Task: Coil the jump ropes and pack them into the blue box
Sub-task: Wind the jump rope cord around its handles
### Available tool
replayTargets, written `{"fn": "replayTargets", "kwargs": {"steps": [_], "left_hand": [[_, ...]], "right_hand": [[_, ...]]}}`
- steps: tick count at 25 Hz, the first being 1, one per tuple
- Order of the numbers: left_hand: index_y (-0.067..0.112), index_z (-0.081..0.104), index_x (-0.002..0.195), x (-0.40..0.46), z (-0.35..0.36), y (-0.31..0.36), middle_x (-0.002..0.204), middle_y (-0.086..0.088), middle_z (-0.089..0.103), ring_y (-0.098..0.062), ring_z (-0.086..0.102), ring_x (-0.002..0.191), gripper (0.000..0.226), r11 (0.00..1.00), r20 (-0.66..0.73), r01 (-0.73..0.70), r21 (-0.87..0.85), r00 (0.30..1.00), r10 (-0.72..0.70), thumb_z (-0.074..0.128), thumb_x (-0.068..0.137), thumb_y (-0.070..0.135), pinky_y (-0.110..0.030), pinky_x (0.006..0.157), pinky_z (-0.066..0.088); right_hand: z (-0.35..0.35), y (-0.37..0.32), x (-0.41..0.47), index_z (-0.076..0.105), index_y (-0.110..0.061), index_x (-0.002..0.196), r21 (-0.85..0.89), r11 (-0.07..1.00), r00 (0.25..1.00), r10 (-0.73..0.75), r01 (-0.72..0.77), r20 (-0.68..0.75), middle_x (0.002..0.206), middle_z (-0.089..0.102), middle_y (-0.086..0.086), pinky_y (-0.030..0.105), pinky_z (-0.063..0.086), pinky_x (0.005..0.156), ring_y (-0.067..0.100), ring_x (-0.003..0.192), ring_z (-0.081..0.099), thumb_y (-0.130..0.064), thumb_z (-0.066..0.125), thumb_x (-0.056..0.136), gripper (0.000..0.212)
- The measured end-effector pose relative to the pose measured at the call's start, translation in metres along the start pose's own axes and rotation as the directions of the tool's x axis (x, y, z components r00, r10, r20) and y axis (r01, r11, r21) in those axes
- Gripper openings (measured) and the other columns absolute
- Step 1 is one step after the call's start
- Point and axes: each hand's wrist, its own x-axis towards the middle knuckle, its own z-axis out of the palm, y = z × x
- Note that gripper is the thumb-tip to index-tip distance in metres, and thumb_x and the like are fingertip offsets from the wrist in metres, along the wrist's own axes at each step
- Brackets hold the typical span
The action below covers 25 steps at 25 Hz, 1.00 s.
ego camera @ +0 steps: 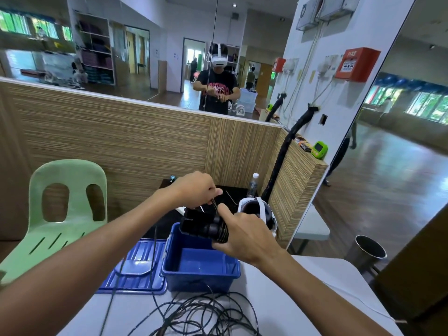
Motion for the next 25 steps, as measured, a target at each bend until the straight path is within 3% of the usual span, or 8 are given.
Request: {"fn": "replayTargets", "kwargs": {"steps": [6,8,11,14,17,19,23,25], "left_hand": [[0.012,0.053,0.057,0.000,0.012,0.013,0.055,-0.001,0.053,-0.017,0.047,0.050,0.049,0.998,0.009,0.000,-0.062,1.000,0.001,0.047,0.098,0.038,-0.028,0.052,0.039],[0.008,0.060,0.064,0.000,0.015,0.019,0.064,-0.006,0.060,-0.018,0.053,0.056,0.042,0.995,0.039,-0.001,-0.101,0.999,0.005,0.048,0.097,0.032,-0.029,0.055,0.042],[0.005,0.068,0.086,-0.005,0.014,0.028,0.087,-0.009,0.069,-0.022,0.063,0.080,0.030,0.994,0.092,-0.027,-0.108,0.995,0.037,0.049,0.095,0.026,-0.031,0.070,0.049],[0.011,0.066,0.093,-0.020,0.014,0.036,0.091,-0.003,0.067,-0.020,0.063,0.084,0.023,0.994,0.100,-0.043,-0.102,0.994,0.053,0.049,0.096,0.026,-0.031,0.073,0.052],[0.014,0.057,0.105,-0.038,0.027,0.054,0.100,-0.003,0.061,-0.022,0.062,0.090,0.013,1.000,-0.044,-0.005,0.031,0.999,0.006,0.049,0.096,0.018,-0.034,0.075,0.052],[0.013,0.049,0.120,-0.049,0.043,0.068,0.113,-0.003,0.055,-0.022,0.057,0.103,0.030,0.990,-0.170,0.048,0.134,0.985,-0.025,0.052,0.092,0.005,-0.031,0.076,0.046],[0.007,0.031,0.146,-0.064,0.076,0.072,0.119,-0.005,0.052,-0.020,0.049,0.106,0.069,0.998,-0.411,0.056,0.017,0.911,-0.044,0.058,0.084,-0.005,-0.028,0.073,0.044],[0.002,0.042,0.141,-0.068,0.090,0.065,0.106,-0.009,0.058,-0.022,0.055,0.094,0.069,0.999,-0.481,-0.010,-0.048,0.877,-0.015,0.067,0.077,-0.007,-0.028,0.069,0.049]], "right_hand": [[0.008,0.003,0.003,0.035,-0.019,0.132,-0.039,0.994,0.994,0.106,-0.107,-0.019,0.083,0.066,0.007,0.032,0.041,0.055,0.027,0.062,0.053,-0.053,0.060,0.083,0.064],[0.013,0.005,0.005,0.032,-0.017,0.136,-0.049,0.988,0.989,0.150,-0.149,0.003,0.089,0.067,0.007,0.032,0.042,0.056,0.028,0.068,0.061,-0.053,0.060,0.084,0.069],[0.020,0.009,0.004,0.037,-0.018,0.123,-0.008,0.979,0.979,0.202,-0.202,0.034,0.089,0.067,0.004,0.031,0.037,0.055,0.028,0.074,0.065,-0.052,0.058,0.085,0.055],[0.021,0.011,0.001,0.038,-0.020,0.121,0.004,0.971,0.970,0.240,-0.240,0.040,0.092,0.067,0.004,0.031,0.035,0.056,0.027,0.077,0.065,-0.052,0.058,0.085,0.051],[0.016,0.018,0.008,0.038,-0.023,0.124,0.004,0.959,0.959,0.283,-0.283,0.000,0.094,0.067,0.005,0.032,0.036,0.056,0.030,0.081,0.066,-0.052,0.057,0.087,0.051],[0.011,0.020,0.015,0.039,-0.021,0.117,0.019,0.952,0.953,0.304,-0.304,-0.010,0.094,0.067,0.007,0.033,0.038,0.057,0.034,0.083,0.065,-0.043,0.057,0.087,0.041],[0.007,0.019,0.021,0.040,-0.020,0.108,0.048,0.950,0.949,0.311,-0.308,-0.057,0.090,0.066,0.008,0.036,0.040,0.056,0.035,0.082,0.064,-0.036,0.054,0.086,0.030],[0.008,0.017,0.020,0.041,-0.021,0.109,0.039,0.951,0.947,0.309,-0.307,-0.084,0.091,0.066,0.006,0.034,0.037,0.055,0.035,0.081,0.064,-0.039,0.053,0.088,0.031]]}}
